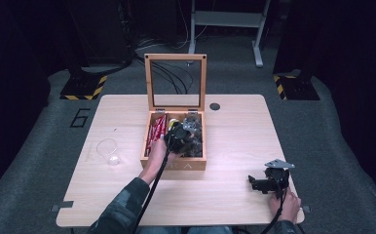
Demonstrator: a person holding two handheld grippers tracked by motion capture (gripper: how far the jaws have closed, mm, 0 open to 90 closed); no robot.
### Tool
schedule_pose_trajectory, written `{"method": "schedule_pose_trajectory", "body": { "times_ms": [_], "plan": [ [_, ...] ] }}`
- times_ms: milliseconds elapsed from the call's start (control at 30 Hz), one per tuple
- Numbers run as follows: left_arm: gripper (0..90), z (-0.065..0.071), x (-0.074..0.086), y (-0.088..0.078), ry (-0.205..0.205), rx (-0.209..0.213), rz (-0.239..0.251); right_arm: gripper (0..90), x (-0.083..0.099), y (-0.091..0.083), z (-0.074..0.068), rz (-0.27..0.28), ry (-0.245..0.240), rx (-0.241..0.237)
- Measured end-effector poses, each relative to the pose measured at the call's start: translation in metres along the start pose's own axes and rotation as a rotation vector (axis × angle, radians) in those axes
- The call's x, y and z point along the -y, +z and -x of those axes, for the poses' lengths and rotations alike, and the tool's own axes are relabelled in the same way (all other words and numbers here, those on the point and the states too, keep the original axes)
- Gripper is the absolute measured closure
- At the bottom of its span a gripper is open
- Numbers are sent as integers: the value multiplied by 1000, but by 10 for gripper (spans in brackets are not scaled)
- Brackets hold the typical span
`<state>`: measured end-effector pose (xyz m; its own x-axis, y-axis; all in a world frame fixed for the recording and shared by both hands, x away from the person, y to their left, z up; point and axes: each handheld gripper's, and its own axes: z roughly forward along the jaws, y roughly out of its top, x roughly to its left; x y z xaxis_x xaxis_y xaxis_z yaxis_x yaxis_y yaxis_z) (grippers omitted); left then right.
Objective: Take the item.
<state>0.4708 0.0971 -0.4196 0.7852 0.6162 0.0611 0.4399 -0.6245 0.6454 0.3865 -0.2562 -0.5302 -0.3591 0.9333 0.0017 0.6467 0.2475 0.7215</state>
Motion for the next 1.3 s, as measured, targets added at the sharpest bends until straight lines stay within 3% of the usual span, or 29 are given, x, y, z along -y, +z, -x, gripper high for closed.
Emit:
{"method": "schedule_pose_trajectory", "body": {
  "times_ms": [333, 633, 1133, 1300],
  "plan": [
    [829, 2, 0, -13, 19, -12, 18, 0, 0, 0, 0, 0, 0, 0],
    [829, -3, 4, -29, -7, -18, 50, 0, 0, 0, 0, 0, 0, -1],
    [830, -8, 16, -52, -2, -60, 71, 0, 0, 0, 0, 0, 0, 0],
    [829, -12, 21, -61, -22, -70, 92, 0, 0, 0, 0, 0, 0, 0]
  ]
}}
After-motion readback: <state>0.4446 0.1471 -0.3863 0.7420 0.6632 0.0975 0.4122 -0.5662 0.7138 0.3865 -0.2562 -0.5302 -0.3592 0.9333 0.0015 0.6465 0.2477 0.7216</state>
